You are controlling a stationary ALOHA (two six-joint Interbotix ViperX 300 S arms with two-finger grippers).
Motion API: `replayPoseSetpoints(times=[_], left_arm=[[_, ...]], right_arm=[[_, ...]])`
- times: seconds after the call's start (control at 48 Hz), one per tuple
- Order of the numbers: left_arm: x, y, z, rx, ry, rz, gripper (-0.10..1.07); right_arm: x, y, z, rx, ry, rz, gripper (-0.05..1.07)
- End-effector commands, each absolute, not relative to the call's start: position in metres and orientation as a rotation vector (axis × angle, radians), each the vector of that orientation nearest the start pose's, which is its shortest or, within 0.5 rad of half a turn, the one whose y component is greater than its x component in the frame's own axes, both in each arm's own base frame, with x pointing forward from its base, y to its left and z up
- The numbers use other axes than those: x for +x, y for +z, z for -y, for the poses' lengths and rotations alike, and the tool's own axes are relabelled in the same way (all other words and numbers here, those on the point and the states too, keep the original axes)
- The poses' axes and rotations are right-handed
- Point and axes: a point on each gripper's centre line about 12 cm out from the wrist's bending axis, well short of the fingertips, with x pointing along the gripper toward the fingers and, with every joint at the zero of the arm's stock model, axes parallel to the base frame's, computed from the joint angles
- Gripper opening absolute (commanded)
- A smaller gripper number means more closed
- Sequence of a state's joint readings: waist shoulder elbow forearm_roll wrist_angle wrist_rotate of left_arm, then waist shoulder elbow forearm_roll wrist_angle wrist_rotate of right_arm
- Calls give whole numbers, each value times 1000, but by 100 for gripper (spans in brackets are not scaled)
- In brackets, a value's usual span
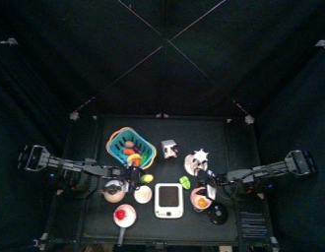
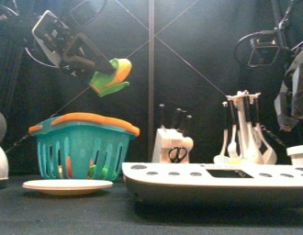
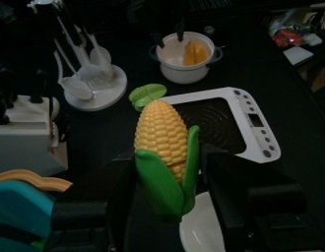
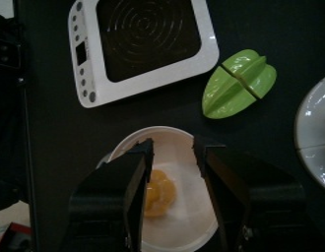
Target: Place corn into basket
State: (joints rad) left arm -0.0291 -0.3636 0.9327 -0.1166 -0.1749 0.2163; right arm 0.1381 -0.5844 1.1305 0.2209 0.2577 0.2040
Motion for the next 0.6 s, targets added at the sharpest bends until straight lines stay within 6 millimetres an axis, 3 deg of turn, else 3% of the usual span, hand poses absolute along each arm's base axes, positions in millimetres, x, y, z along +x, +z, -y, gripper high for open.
replayPoseSetpoints(times=[0.0, 0.167, 0.312, 0.458, 0.583], left_arm=[[313, 227, 6, 110, -25, -370, 63], [312, 231, -6, 99, 16, -359, 63], [304, 242, -44, 59, 150, -312, 63], [286, 231, -90, -5, 325, -316, 64], [275, 221, -104, -70, 398, -339, 72]], right_arm=[[222, 174, -38, 362, 20, -806, 76], [222, 174, -37, 358, 18, -804, 76], [224, 177, -36, 363, 13, -797, 76], [226, 178, -36, 362, 15, -785, 76], [225, 178, -36, 360, 14, -786, 76]])
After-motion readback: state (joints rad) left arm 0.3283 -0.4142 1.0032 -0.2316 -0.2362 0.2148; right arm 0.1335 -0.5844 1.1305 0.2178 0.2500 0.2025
